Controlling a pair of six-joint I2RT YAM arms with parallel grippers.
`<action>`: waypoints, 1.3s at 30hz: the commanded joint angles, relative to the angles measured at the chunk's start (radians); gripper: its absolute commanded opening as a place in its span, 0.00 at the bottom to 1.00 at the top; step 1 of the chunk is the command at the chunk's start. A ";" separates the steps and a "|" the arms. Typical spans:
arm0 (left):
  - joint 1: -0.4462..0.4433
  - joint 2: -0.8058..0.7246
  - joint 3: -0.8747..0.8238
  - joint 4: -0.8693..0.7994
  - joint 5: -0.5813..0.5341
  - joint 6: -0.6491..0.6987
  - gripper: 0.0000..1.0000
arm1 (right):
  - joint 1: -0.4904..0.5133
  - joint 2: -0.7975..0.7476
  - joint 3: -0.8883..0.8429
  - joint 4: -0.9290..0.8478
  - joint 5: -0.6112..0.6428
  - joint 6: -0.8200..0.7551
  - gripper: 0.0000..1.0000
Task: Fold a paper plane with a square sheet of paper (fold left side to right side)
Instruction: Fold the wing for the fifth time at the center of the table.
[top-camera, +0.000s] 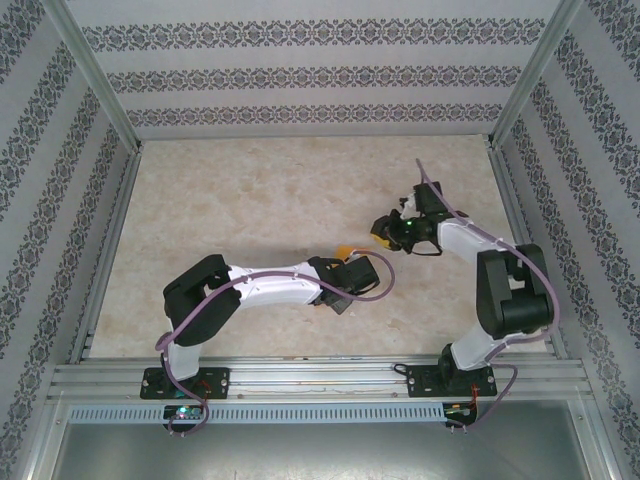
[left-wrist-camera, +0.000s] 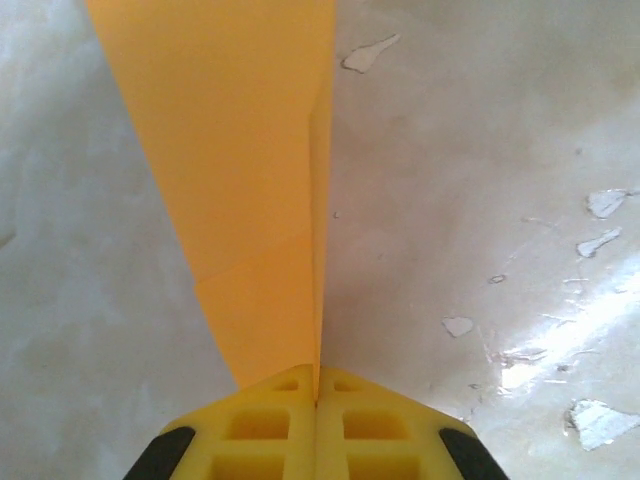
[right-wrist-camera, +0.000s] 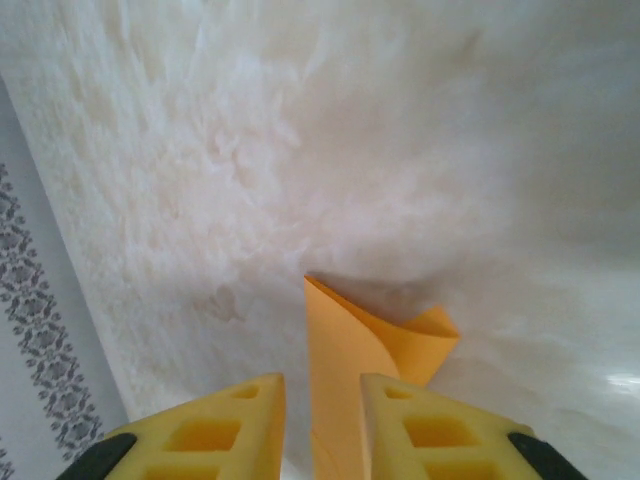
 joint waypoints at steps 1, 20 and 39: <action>0.027 -0.005 0.014 0.019 0.074 -0.034 0.03 | -0.061 -0.065 -0.044 -0.032 0.049 -0.052 0.28; 0.244 -0.105 -0.156 0.360 0.558 -0.335 0.00 | -0.143 -0.149 -0.192 0.053 -0.040 -0.215 0.48; 0.360 -0.138 -0.429 0.881 0.780 -0.651 0.00 | 0.109 -0.026 -0.239 0.404 -0.039 -0.083 0.46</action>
